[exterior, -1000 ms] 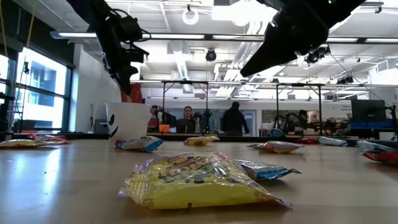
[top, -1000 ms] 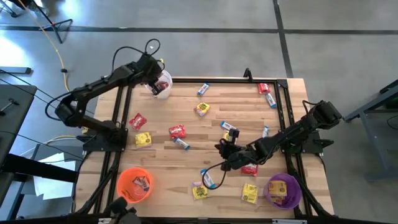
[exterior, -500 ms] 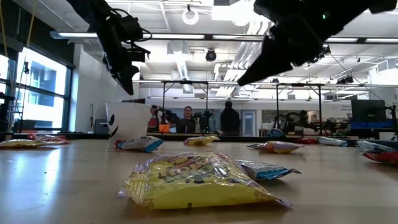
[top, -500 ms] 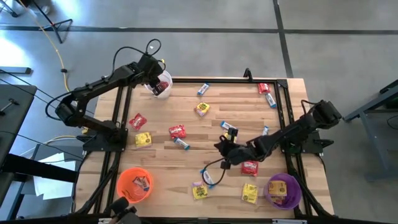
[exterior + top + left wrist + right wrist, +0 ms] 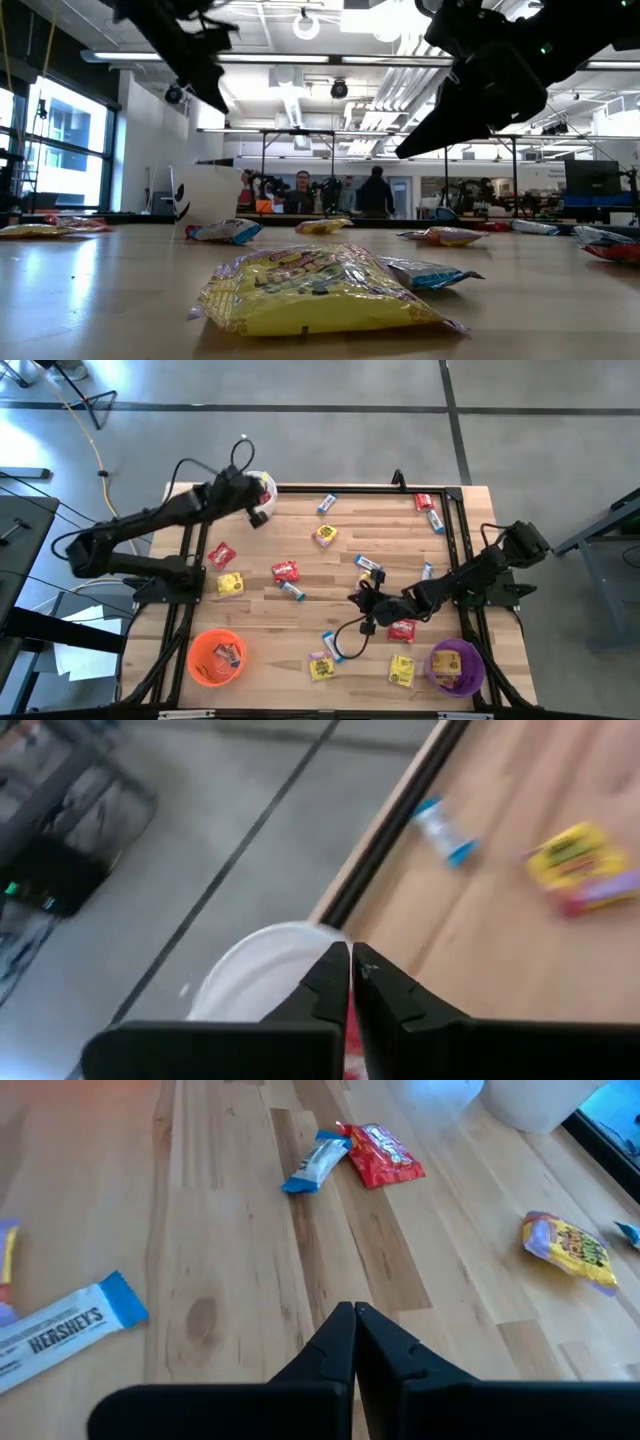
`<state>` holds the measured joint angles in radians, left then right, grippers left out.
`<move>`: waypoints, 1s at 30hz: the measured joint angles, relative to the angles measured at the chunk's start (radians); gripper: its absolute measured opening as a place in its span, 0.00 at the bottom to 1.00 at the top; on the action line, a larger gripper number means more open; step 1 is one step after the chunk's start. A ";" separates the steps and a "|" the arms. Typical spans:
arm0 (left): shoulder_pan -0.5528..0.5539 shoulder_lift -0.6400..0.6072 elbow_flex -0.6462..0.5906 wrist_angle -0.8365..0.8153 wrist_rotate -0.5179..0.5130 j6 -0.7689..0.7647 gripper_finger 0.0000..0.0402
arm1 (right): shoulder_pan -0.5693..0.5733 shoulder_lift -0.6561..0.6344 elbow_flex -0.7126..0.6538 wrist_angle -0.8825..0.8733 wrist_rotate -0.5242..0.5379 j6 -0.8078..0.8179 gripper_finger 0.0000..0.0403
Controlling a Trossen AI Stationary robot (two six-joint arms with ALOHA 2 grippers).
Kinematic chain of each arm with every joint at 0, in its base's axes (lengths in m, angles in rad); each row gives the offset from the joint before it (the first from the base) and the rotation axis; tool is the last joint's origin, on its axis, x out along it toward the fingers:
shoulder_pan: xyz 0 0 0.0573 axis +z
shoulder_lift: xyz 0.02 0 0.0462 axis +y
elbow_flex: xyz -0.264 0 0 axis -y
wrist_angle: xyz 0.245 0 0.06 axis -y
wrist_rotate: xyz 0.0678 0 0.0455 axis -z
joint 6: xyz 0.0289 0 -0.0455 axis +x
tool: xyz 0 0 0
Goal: Sort candy
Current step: Put the yellow candy into the purple bucket
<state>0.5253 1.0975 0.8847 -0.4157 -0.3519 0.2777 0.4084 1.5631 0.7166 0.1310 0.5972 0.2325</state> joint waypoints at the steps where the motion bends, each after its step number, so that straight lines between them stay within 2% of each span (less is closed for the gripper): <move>1: -0.033 -0.029 -0.024 0.020 0.000 -0.017 0.01 | 0.000 0.000 0.000 -0.005 0.000 0.008 0.00; 7: -0.265 -0.186 -0.190 0.210 0.002 -0.068 0.00 | 0.000 0.000 0.000 -0.097 -0.030 0.110 0.00; 12: -0.445 -0.240 -0.353 0.453 0.002 -0.087 0.00 | -0.006 0.000 0.001 -0.198 -0.028 0.184 0.02; 16: -0.555 -0.243 -0.464 0.645 0.002 -0.101 0.00 | -0.025 0.000 0.002 -0.281 -0.026 0.247 0.14; 22: -0.666 -0.243 -0.569 0.886 0.001 -0.091 0.00 | -0.045 0.000 0.002 -0.383 -0.026 0.314 0.41; 26: -0.699 -0.243 -0.582 0.917 0.001 -0.083 0.00 | -0.062 0.001 0.002 -0.415 -0.026 0.318 0.54; 30: -0.718 -0.243 -0.582 0.916 0.000 -0.083 0.00 | -0.085 0.001 0.002 -0.445 -0.041 0.318 0.57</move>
<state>-0.1927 0.8547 0.3023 0.5007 -0.3523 0.1944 0.3236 1.5642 0.7185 -0.3136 0.5560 0.5503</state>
